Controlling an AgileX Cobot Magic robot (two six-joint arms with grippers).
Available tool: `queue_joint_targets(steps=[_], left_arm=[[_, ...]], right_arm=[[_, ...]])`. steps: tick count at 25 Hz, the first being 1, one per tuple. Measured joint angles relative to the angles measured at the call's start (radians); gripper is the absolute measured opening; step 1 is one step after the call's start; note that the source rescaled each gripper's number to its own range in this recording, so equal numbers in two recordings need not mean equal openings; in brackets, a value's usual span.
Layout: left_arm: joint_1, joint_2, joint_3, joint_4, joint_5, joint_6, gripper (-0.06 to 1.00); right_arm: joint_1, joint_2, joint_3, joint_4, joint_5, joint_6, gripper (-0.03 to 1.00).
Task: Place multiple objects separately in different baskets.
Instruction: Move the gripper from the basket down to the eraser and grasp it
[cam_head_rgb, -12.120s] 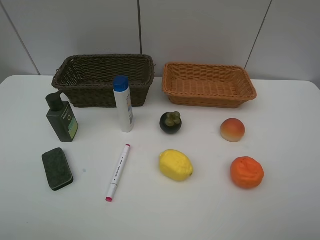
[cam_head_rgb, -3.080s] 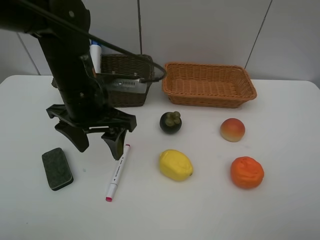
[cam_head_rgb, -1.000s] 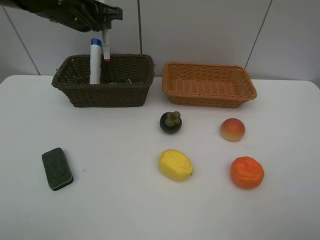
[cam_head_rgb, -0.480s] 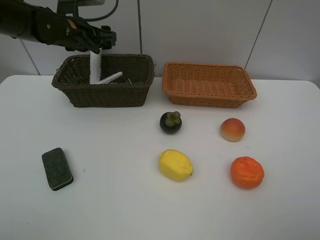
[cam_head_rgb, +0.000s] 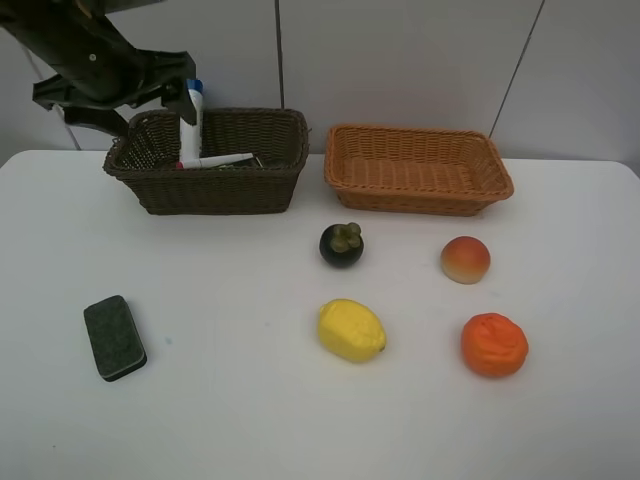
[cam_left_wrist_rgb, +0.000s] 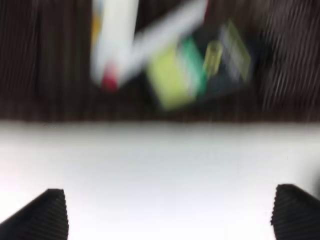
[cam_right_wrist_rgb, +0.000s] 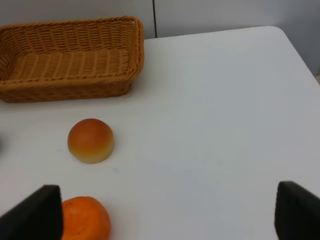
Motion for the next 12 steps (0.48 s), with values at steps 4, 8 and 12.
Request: queue_joint_targets(steps=[4, 8, 12], left_arm=[[0.000, -0.044, 0.001, -0.008, 0.402, -0.026, 1.00], [0.000, -0.059, 0.023, -0.005, 0.506, -0.063, 1.00], [0.000, -0.072, 0.131, -0.022, 0.508, -0.107, 1.00]], right_arm=[[0.000, 0.000, 0.000, 0.000, 0.000, 0.000, 0.83], [0.000, 0.000, 0.000, 0.000, 0.000, 0.000, 0.83], [0.000, 0.000, 0.000, 0.000, 0.000, 0.000, 0.83]])
